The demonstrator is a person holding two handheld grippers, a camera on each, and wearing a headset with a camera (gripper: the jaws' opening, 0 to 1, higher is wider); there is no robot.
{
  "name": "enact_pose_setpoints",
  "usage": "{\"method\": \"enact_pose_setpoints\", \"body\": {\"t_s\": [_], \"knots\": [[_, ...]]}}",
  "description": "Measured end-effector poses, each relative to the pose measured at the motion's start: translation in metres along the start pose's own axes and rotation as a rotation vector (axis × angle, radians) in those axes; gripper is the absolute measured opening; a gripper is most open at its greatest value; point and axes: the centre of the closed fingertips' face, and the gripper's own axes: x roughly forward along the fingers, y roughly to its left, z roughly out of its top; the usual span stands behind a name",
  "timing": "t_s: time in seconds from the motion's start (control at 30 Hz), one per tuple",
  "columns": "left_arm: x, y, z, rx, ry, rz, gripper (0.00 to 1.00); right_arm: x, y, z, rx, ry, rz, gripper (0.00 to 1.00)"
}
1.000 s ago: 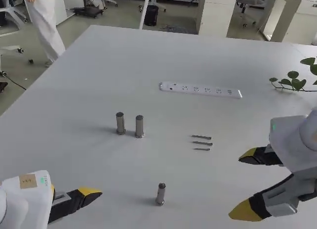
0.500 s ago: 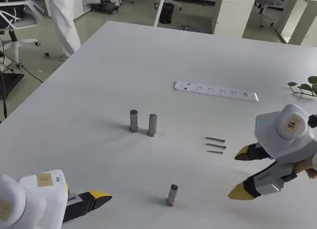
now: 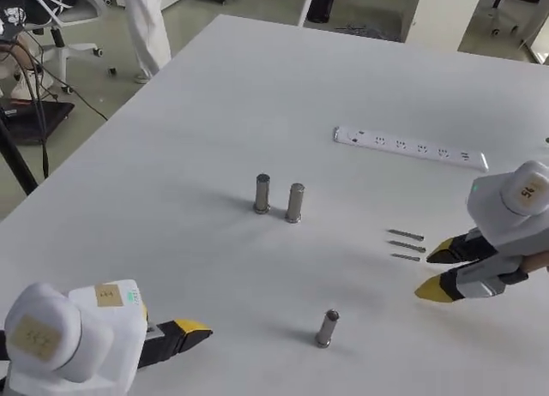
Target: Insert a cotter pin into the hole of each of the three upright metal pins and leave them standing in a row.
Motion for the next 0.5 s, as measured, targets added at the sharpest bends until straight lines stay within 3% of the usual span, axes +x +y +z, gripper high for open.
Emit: {"method": "enact_pose_setpoints", "body": {"t_s": [0.5], "knots": [[0.001, 0.003, 0.001, -0.020, -0.007, -0.001, 0.94, 0.007, -0.023, 0.012, -0.009, -0.018, -0.050, 0.21]]}}
